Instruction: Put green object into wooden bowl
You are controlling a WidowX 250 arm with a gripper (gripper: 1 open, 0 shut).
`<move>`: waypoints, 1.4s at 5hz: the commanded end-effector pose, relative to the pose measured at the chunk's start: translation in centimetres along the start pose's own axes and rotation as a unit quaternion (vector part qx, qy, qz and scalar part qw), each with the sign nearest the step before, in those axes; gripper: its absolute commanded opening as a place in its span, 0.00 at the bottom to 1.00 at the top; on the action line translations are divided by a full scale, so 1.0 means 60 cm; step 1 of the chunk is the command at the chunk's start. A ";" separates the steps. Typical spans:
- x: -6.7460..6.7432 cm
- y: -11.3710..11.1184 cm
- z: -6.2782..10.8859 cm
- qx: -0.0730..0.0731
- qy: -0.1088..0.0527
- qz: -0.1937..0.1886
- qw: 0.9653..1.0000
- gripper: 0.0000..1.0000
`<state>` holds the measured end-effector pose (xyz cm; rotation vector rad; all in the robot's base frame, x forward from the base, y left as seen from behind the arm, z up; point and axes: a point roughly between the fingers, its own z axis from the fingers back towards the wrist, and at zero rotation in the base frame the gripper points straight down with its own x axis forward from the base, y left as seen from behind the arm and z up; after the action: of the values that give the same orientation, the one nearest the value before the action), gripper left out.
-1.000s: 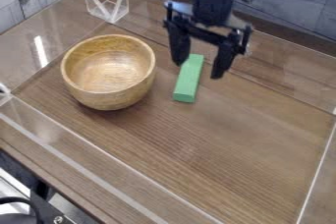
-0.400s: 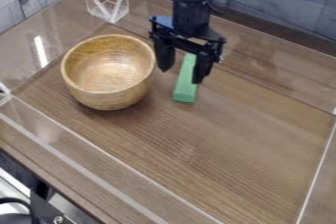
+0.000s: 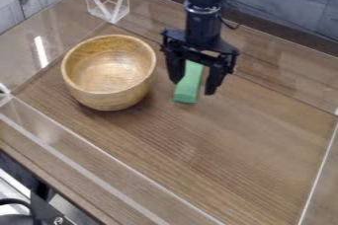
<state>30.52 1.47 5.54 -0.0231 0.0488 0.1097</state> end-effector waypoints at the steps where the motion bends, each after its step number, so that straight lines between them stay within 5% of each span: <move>1: 0.009 0.022 0.007 0.000 -0.023 0.010 1.000 1.00; 2: 0.012 0.037 -0.003 0.002 -0.024 0.019 1.000 1.00; 3: 0.012 0.047 -0.005 0.004 -0.023 0.012 1.000 0.00; 4: 0.010 0.057 0.001 0.004 -0.025 0.004 1.000 0.00; 5: 0.003 0.046 0.010 -0.006 -0.024 -0.015 1.000 1.00; 6: -0.003 0.036 0.022 -0.016 -0.026 -0.030 0.999 1.00; 7: 0.011 0.024 0.020 -0.017 -0.029 -0.014 0.999 0.00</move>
<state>30.03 2.83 5.24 -0.0586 0.0450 0.0786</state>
